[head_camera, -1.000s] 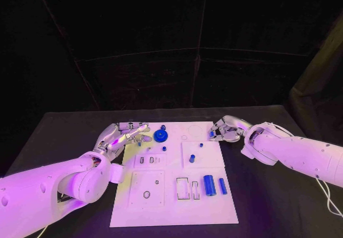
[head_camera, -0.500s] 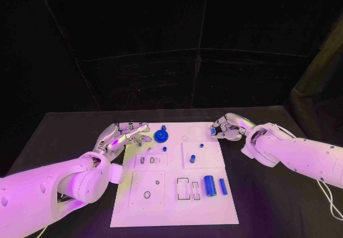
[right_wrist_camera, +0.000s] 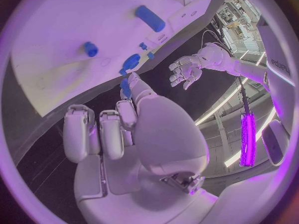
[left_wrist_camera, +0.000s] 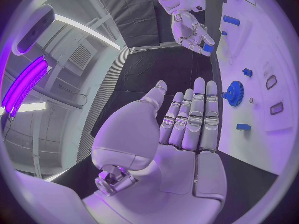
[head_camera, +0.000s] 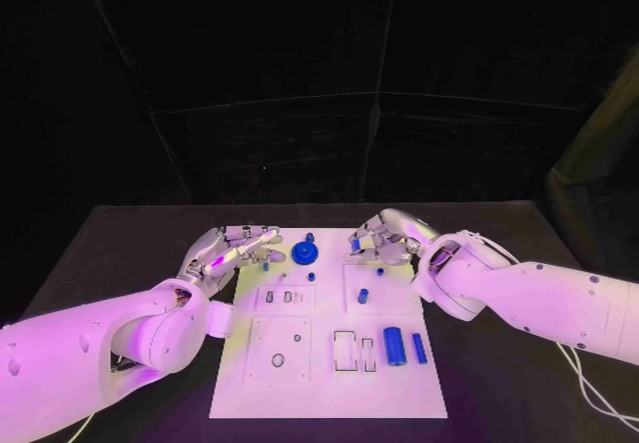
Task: Assemble the parts on the task board
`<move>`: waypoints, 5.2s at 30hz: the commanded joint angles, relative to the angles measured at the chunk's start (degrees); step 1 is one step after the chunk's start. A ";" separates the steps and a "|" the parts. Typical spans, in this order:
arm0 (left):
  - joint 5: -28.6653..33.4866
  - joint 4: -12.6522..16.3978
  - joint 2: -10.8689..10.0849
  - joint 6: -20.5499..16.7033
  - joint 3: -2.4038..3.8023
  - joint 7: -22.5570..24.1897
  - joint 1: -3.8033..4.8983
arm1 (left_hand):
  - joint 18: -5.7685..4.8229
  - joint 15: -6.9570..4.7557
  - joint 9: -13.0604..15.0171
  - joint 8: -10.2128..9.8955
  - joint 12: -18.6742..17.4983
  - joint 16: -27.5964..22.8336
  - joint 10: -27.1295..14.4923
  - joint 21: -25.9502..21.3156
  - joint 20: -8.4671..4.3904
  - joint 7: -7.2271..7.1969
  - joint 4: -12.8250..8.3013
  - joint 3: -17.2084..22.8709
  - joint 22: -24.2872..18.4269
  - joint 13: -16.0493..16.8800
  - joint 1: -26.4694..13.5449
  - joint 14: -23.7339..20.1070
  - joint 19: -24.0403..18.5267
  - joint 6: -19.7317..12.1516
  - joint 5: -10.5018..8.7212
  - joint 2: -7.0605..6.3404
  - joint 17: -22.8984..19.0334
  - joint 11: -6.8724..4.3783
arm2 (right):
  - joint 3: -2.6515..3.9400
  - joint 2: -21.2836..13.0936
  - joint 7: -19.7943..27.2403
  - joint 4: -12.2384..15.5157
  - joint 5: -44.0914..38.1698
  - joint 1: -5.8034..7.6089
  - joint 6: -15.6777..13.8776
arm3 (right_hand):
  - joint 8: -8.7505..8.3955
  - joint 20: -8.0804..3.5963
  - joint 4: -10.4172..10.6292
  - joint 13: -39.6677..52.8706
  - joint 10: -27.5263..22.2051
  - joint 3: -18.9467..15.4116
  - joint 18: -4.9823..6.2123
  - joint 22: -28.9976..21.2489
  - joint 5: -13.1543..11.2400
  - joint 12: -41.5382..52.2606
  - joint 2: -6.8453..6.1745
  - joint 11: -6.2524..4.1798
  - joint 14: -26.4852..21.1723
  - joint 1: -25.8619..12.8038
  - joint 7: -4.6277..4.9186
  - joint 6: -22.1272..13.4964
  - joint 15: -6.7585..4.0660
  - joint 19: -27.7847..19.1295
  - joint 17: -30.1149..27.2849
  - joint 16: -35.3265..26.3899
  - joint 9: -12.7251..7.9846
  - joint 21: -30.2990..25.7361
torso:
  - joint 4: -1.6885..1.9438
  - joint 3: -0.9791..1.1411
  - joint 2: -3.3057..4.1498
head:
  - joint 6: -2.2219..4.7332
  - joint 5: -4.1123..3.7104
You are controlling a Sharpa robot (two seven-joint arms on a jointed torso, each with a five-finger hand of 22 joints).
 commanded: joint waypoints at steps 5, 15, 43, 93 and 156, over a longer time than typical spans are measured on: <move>3.21 -0.45 -0.05 0.96 0.07 -0.08 0.71 | 0.77 0.12 -0.01 -0.31 -0.19 -0.25 -0.28 -0.33 -0.06 -0.18 -0.41 0.04 -0.11 -0.06 0.12 0.06 0.36 -0.33 0.14 0.52 0.10 0.00 | -0.01 5.65 -7.18 0.62 -7.49 0.17 0.84 | 0.40 -0.09 0.12 -0.40 0.85 0.60 -0.45 3.33 -0.15 -0.72 0.56 -1.00 4.08 -0.23 -1.07 1.67 -0.40 0.14 5.68 -0.14 0.27 0.29 | 0.14 -0.20 -0.05 | -0.35 1.01; 4.26 -0.88 -0.15 0.87 0.07 -0.02 1.18 | 0.77 0.12 -0.01 -0.30 -0.17 -0.27 -0.24 -0.34 -0.06 -0.21 -0.42 0.07 -0.12 -0.05 0.10 0.06 0.36 -0.30 0.14 0.55 0.11 -0.01 | -0.07 11.29 -11.61 -0.79 -12.07 -0.29 6.38 | 0.23 -0.05 0.33 -1.32 0.28 0.84 -0.45 3.34 -0.37 -1.81 0.01 -0.90 4.01 -1.56 -0.99 1.53 -0.33 0.13 5.42 -0.33 0.14 0.28 | 0.09 -0.09 0.02 | -0.90 1.82; 4.36 -1.21 0.20 0.76 0.08 0.00 1.38 | 0.77 0.12 0.00 -0.29 -0.15 -0.29 -0.21 -0.35 -0.06 -0.23 -0.43 0.09 -0.13 -0.04 0.09 0.07 0.37 -0.28 0.14 0.57 0.12 -0.03 | -1.82 16.13 -13.96 -2.90 -17.34 -2.18 10.45 | 0.22 -0.04 0.37 -1.47 0.20 0.93 -0.45 3.35 -0.10 -2.06 -0.47 -0.93 3.99 -2.21 -1.02 1.61 -0.33 0.12 5.35 -0.40 0.11 0.27 | -0.09 0.01 -0.01 | -1.97 2.70; 4.36 -1.42 0.23 0.95 0.07 -0.33 1.38 | 0.78 0.11 0.01 -0.28 -0.14 -0.40 -0.15 -0.40 -0.06 -0.26 -0.56 0.18 -0.17 -0.03 0.12 0.05 0.37 -0.23 0.15 0.57 0.16 -0.05 | -1.86 15.91 -14.46 -3.27 -19.47 -2.65 13.10 | -2.34 0.93 1.11 -5.76 -2.58 -0.15 -0.23 2.45 1.66 -7.04 -6.02 0.37 3.79 -6.62 0.52 -2.13 0.74 -0.65 4.57 -1.08 -0.47 -0.28 | -0.09 -0.01 0.01 | -2.50 2.65; -44.91 -9.97 4.38 26.63 0.02 -51.88 10.91 | -2.57 -9.74 9.09 10.50 27.84 71.47 12.60 43.69 -10.15 -7.58 12.39 -13.66 38.72 24.95 -11.40 22.82 26.83 6.90 0.02 0.24 67.26 -8.90 | -1.52 -9.97 10.75 8.69 16.32 5.91 3.25 | -0.91 1.67 5.22 -15.79 -8.97 -7.98 1.98 -7.89 7.46 -15.34 -5.60 1.26 1.68 -3.32 1.49 -7.98 1.46 -7.74 -3.66 -7.70 -0.11 -6.19 | -1.03 1.47 -4.15 | -3.20 4.94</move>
